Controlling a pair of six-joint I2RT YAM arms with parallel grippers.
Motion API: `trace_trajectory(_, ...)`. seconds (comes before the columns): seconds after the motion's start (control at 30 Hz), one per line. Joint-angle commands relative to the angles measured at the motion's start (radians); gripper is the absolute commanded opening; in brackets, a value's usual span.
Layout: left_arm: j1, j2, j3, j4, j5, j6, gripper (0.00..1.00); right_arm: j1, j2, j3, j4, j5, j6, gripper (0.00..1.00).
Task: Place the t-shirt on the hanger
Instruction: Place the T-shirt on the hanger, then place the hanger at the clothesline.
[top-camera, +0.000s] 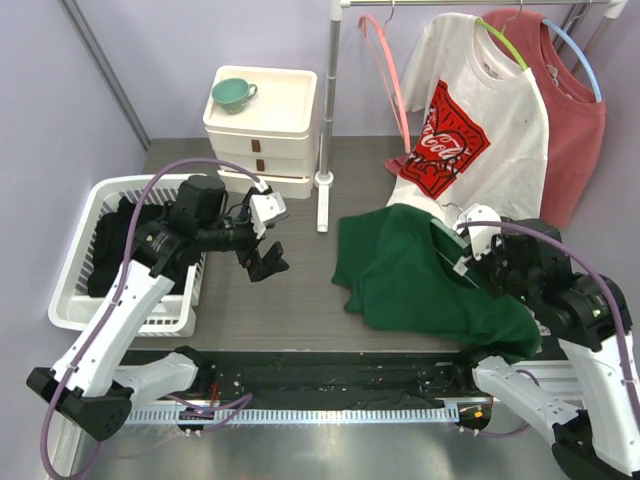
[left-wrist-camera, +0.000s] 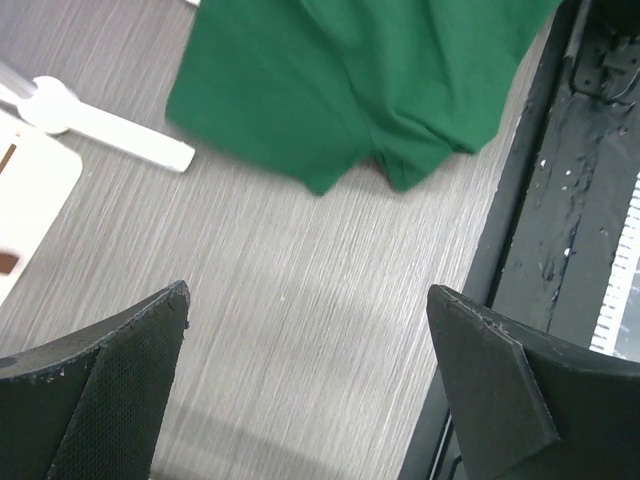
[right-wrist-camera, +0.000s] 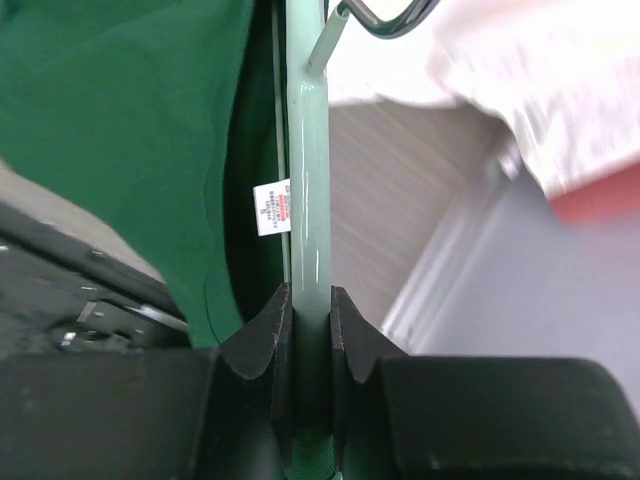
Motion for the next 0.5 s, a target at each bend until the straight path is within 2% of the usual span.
trace_trajectory(0.0, 0.000, 0.043, 0.061, 0.063, 0.084, -0.035, 1.00, -0.062, 0.012, -0.060, 0.083, 0.259, 0.081, 0.01)
trace_trajectory(0.13, -0.006, 0.076, 0.090, 0.074, 0.110, -0.058, 1.00, -0.079, 0.092, -0.013, 0.171, 0.298, 0.101, 0.01)
trace_trajectory(0.23, -0.012, 0.085, 0.090, 0.106, 0.119, -0.082, 1.00, -0.087, 0.214, 0.096, 0.224, 0.327, 0.095, 0.01)
trace_trajectory(0.27, -0.017, 0.085, 0.091, 0.114, 0.121, -0.096, 1.00, -0.094, 0.260, 0.186, 0.231, 0.339, 0.086, 0.01)
trace_trajectory(0.33, -0.021, 0.089, 0.094, 0.128, 0.122, -0.107, 1.00, -0.174, 0.395, 0.286, 0.236, 0.307, 0.055, 0.01)
trace_trajectory(0.37, -0.024, 0.088, 0.096, 0.128, 0.119, -0.108, 1.00, -0.217, 0.437, 0.386, 0.235, 0.222, 0.044, 0.01)
trace_trajectory(0.43, -0.030, 0.079, 0.096, 0.128, 0.116, -0.105, 1.00, -0.333, 0.570, 0.494, 0.219, 0.138, 0.021, 0.01)
trace_trajectory(0.47, -0.030, 0.074, 0.091, 0.128, 0.110, -0.098, 1.00, -0.360, 0.610, 0.613, 0.212, 0.108, 0.011, 0.01)
